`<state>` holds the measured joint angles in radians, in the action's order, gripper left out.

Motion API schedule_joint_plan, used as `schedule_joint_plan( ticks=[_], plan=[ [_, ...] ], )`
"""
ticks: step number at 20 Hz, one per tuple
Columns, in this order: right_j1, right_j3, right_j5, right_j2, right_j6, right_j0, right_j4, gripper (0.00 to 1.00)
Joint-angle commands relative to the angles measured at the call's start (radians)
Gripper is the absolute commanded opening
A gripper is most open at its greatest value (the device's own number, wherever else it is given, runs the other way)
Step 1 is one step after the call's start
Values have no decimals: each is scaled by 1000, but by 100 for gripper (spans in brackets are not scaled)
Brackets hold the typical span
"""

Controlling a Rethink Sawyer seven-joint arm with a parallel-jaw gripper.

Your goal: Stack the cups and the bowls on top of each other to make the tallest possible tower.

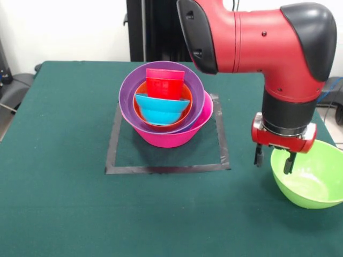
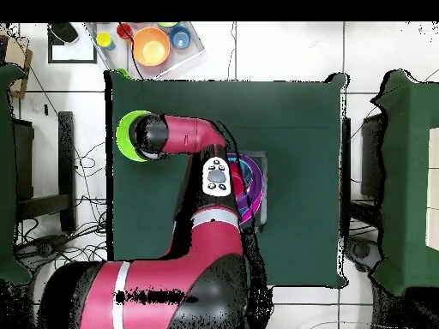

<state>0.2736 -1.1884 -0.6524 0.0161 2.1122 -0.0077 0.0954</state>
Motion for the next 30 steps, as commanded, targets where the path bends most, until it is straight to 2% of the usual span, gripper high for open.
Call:
schedule_joint_plan(
  ticks=[1, 10, 13, 14, 16, 17, 18, 21, 27, 30],
  plan=[
    [-48, -52, 79, 33, 188, 26, 32, 100],
    [-73, -39, 87, 33, 195, 43, 68, 100],
    [-79, -32, 88, 43, 159, 34, 69, 100],
    [-82, -25, 85, 30, 157, 44, 69, 0],
    [-78, -38, 127, 39, 157, 40, 68, 0],
    [-80, -26, 115, 22, 159, 49, 64, 0],
    [-78, 3, 58, 11, 133, 56, 54, 0],
    [-58, -6, 30, 9, 139, 58, 71, 0],
    [-32, -43, 38, 31, 134, 49, 92, 0],
    [35, -113, -2, 55, 131, 39, 118, 0]
  ],
)
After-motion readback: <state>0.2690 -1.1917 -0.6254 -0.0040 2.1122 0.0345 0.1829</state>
